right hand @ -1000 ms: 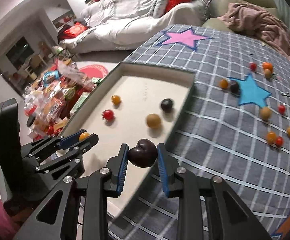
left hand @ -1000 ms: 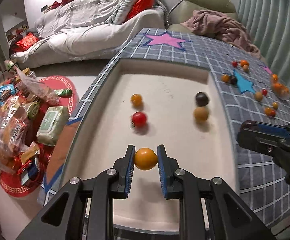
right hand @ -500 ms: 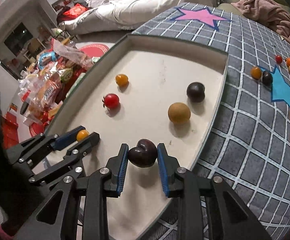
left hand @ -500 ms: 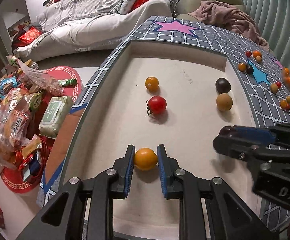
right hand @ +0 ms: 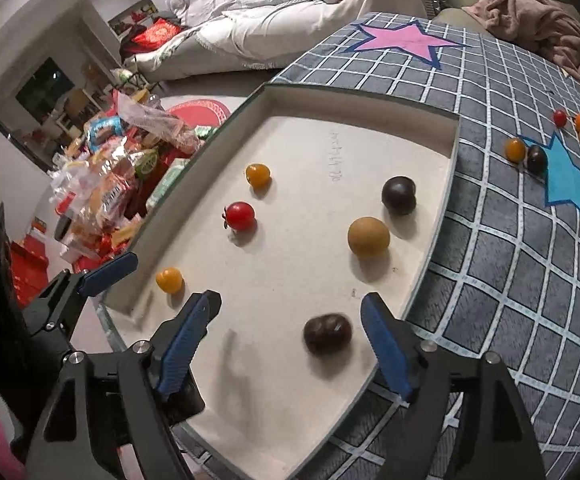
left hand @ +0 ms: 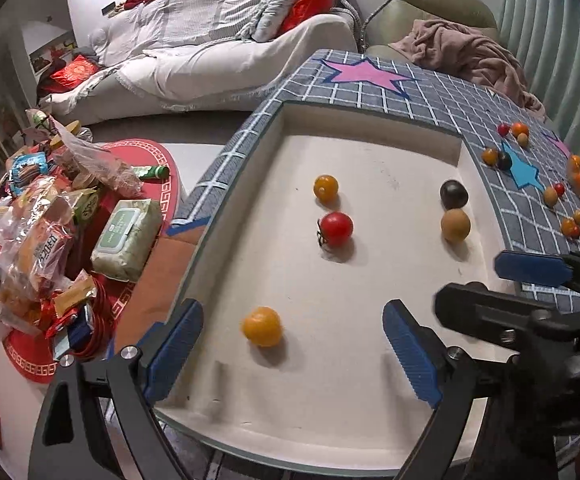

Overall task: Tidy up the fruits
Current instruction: 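Carry both tomatoes into the white tray and open both tools, then move both tools back over the remaining tomatoes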

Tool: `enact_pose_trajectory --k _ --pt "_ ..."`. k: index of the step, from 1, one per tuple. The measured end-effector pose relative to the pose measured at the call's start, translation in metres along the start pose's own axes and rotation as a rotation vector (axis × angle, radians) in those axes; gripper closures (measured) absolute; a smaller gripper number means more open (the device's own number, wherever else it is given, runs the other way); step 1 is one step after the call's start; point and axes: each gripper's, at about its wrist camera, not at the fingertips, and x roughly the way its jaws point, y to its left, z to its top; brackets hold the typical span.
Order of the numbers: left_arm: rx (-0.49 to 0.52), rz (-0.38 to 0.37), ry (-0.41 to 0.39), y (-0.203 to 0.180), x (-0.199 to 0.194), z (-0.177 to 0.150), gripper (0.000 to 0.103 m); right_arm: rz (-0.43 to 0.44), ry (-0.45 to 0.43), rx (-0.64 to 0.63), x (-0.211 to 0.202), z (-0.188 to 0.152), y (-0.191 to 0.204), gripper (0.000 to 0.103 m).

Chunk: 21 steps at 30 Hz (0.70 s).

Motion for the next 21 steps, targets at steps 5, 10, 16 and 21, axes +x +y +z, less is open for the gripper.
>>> enact_pose_trajectory --k 5,10,16,21 --pt "0.004 -0.004 -0.005 -0.004 -0.01 0.005 0.011 -0.061 -0.063 0.013 -0.028 0.001 -0.013 0.0" --pt "0.046 -0.032 -0.028 -0.024 -0.027 0.014 0.011 -0.086 -0.091 0.059 -0.06 -0.005 -0.048 0.0" --pt "0.143 -0.103 -0.074 -0.077 -0.056 0.027 0.011 -0.169 -0.134 0.138 -0.101 -0.022 -0.109 0.0" --pt "0.218 -0.174 -0.063 -0.131 -0.064 0.034 0.011 -0.253 -0.161 0.219 -0.129 -0.039 -0.169 0.0"
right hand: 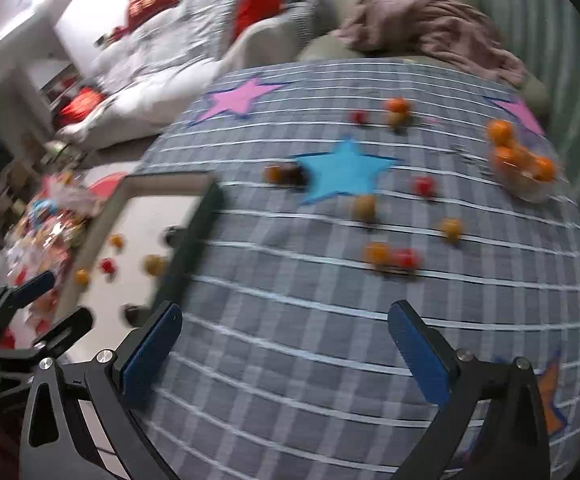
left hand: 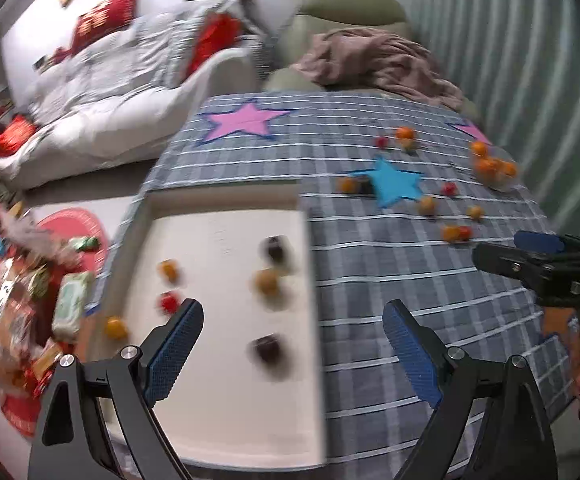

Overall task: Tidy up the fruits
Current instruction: 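Move both tools back over the remaining tomatoes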

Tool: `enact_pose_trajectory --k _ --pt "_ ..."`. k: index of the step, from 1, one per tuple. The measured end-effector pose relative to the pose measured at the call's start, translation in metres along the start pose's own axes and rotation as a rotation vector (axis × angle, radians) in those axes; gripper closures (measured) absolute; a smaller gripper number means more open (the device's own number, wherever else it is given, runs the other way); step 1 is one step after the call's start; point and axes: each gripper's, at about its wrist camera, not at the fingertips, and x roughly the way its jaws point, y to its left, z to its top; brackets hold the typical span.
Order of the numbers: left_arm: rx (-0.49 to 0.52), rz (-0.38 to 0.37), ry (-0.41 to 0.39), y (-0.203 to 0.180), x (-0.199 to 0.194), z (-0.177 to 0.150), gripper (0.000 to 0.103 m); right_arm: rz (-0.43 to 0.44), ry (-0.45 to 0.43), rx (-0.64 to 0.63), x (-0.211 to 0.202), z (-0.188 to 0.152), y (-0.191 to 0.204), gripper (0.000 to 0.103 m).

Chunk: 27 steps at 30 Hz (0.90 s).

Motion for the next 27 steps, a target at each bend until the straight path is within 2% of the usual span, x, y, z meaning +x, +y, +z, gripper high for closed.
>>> enact_pose_trajectory --k 6,12,16,17,18,25,27 --pt "0.101 -0.01 0.04 -0.072 0.031 0.014 0.011 -0.119 0.001 0.04 0.007 -0.01 -0.061 0.0" --pt "0.161 0.008 0.071 -0.117 0.071 0.023 0.011 -0.152 -0.026 0.131 0.025 -0.006 -0.102 0.0" --pt "0.157 0.005 0.084 -0.13 0.096 0.031 0.012 -0.143 -0.047 0.161 0.038 0.004 -0.112 0.001" --pt "0.157 0.008 0.084 -0.133 0.102 0.033 0.022 -0.145 -0.056 0.163 0.041 0.007 -0.113 0.001" --pt "0.159 0.007 0.09 -0.135 0.107 0.034 0.025 -0.148 -0.061 0.165 0.045 0.009 -0.113 0.001" --pt "0.195 -0.008 0.081 -0.151 0.131 0.04 0.025 -0.144 -0.078 0.143 0.064 0.025 -0.112 0.003" --pt "0.213 -0.012 0.072 -0.157 0.134 0.041 0.025 -0.146 -0.071 0.127 0.07 0.029 -0.111 0.009"
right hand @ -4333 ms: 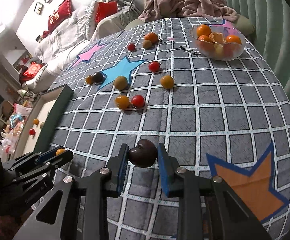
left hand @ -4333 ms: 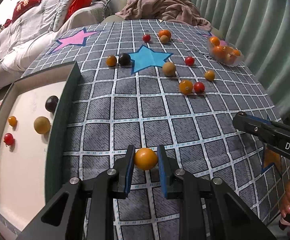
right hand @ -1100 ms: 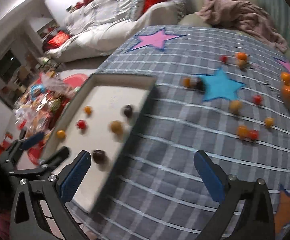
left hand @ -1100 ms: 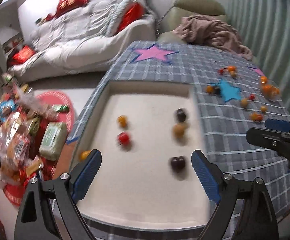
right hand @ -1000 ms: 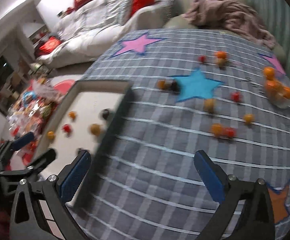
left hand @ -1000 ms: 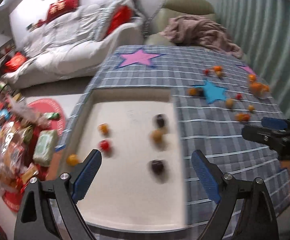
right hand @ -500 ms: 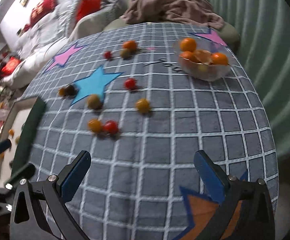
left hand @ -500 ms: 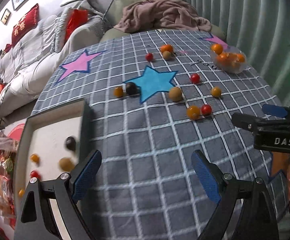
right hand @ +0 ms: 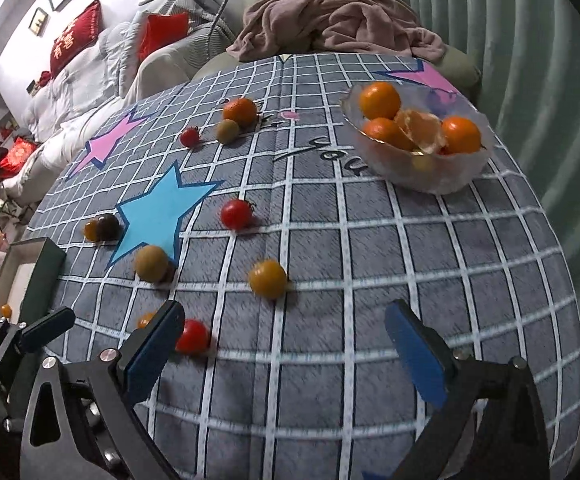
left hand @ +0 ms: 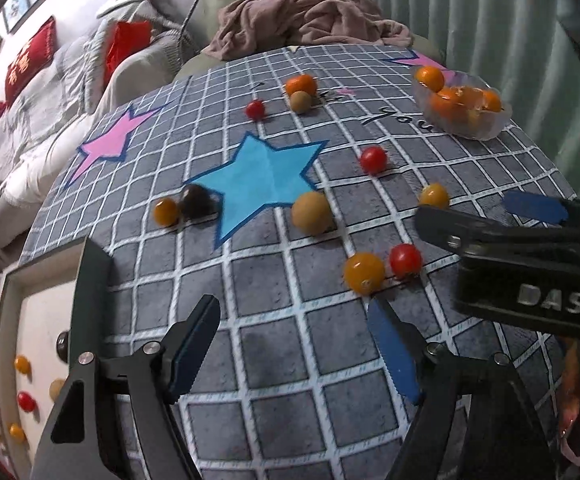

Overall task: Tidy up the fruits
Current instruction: 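Move both tools back over the remaining tomatoes, then grasp an orange tomato with the left tool while the right tool grasps a yellow tomato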

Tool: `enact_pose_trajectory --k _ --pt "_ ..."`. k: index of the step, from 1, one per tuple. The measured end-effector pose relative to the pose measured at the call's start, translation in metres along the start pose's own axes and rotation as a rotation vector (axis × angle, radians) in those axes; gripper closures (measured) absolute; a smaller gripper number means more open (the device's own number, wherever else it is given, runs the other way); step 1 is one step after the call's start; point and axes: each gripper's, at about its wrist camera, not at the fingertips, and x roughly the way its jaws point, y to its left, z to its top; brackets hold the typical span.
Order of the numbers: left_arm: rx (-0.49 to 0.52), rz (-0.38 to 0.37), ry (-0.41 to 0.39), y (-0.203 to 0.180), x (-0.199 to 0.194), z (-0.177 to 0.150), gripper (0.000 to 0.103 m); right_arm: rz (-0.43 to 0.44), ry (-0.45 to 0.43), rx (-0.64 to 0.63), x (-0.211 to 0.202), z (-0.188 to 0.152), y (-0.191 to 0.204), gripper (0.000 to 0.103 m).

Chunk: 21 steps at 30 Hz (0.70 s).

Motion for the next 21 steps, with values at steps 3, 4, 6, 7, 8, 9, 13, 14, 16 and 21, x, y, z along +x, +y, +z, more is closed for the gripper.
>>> enact_pose_trajectory --k 3,4,6,7,8,9,13,14,16,21 --pt "0.019 -0.007 -0.008 -0.007 0.004 0.002 0.025 0.004 0.021 -0.023 0.009 0.002 0.003 0.032" --pt "0.022 -0.008 -0.008 -0.008 0.005 0.003 0.025 -0.001 0.013 -0.038 0.009 0.003 0.005 0.032" --pt "0.023 -0.011 -0.007 -0.01 0.008 0.005 0.025 -0.002 0.011 -0.065 0.012 0.003 0.009 0.033" --pt "0.022 -0.014 -0.006 -0.011 0.01 0.006 0.025 -0.002 0.009 -0.077 0.013 0.003 0.011 0.035" --pt "0.02 -0.016 -0.006 -0.012 0.011 0.007 0.025 -0.005 0.006 -0.087 0.013 0.002 0.012 0.039" --pt "0.02 -0.017 -0.006 -0.013 0.012 0.007 0.025 -0.005 0.001 -0.099 0.012 0.002 0.013 0.043" --pt "0.017 -0.04 -0.012 -0.017 0.014 0.012 0.036 0.013 -0.006 -0.114 0.01 0.001 0.012 0.08" --pt "0.016 -0.043 -0.011 -0.018 0.014 0.013 0.04 0.024 -0.005 -0.107 0.01 0.002 0.01 0.08" --pt "0.012 -0.06 -0.009 -0.019 0.015 0.015 0.054 0.043 -0.004 -0.091 0.008 0.0 0.006 0.08" --pt "0.012 -0.095 -0.007 -0.024 0.011 0.012 0.079 0.086 -0.001 -0.045 0.0 -0.009 -0.007 0.08"
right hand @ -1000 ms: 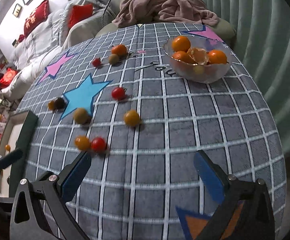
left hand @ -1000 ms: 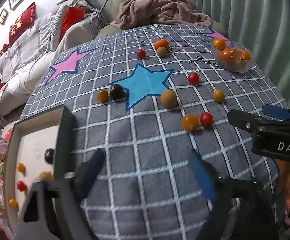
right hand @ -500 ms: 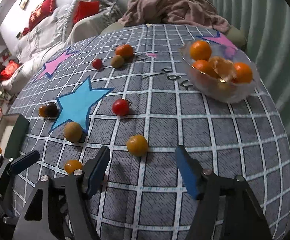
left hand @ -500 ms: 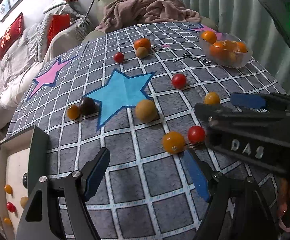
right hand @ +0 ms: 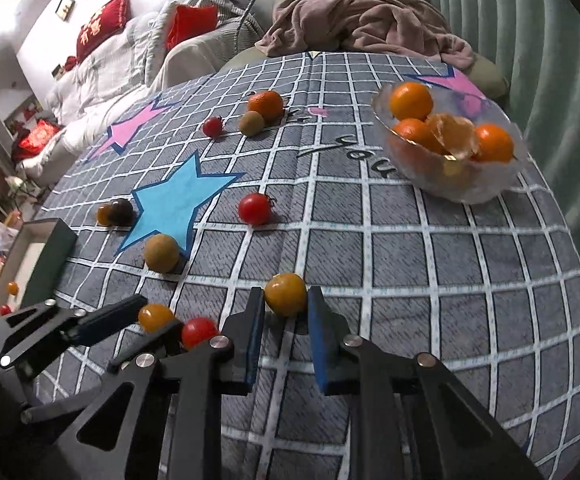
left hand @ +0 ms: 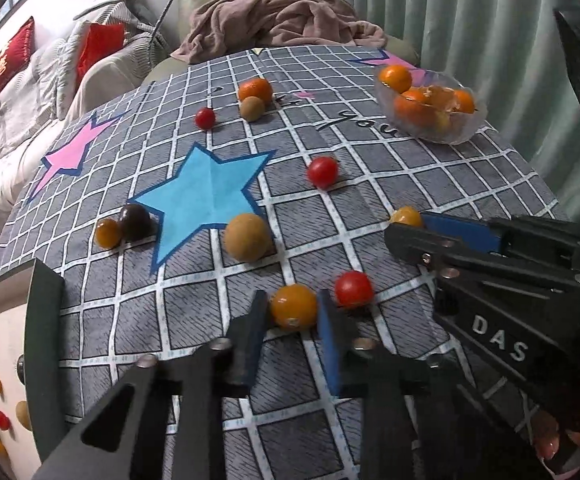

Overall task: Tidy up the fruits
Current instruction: 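Grasp an orange tomato with the left tool while the right tool grasps a yellow tomato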

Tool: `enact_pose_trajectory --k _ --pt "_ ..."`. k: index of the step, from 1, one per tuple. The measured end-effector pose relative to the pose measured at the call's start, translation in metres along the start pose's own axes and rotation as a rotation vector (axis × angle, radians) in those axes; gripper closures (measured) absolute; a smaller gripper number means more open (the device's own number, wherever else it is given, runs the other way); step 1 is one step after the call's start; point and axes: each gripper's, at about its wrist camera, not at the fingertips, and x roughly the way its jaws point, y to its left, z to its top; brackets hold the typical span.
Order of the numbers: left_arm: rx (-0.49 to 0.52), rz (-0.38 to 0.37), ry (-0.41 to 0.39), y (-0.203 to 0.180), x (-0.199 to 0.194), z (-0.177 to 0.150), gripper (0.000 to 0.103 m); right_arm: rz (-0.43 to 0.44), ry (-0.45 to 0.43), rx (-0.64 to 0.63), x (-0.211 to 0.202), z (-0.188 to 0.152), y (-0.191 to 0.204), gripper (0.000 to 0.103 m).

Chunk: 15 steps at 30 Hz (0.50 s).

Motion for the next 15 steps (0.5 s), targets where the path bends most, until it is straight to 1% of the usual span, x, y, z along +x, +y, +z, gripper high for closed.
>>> enact_pose_trajectory --k 2,6,11,15 --pt "-0.002 0.007 -0.003 -0.001 -0.002 -0.004 0.079 0.005 0.0 0.012 -0.005 -0.005 -0.004 0.08" --pt "-0.036 -0.007 0.01 0.005 -0.009 -0.015 0.079 0.012 0.003 0.035 -0.016 -0.019 -0.011 0.08" --pt "-0.074 -0.021 0.017 0.017 -0.023 -0.037 0.079 0.022 0.009 0.046 -0.029 -0.037 -0.012 0.08" --pt "-0.084 -0.013 0.022 0.024 -0.033 -0.054 0.079 0.042 0.017 0.059 -0.039 -0.052 -0.008 0.08"
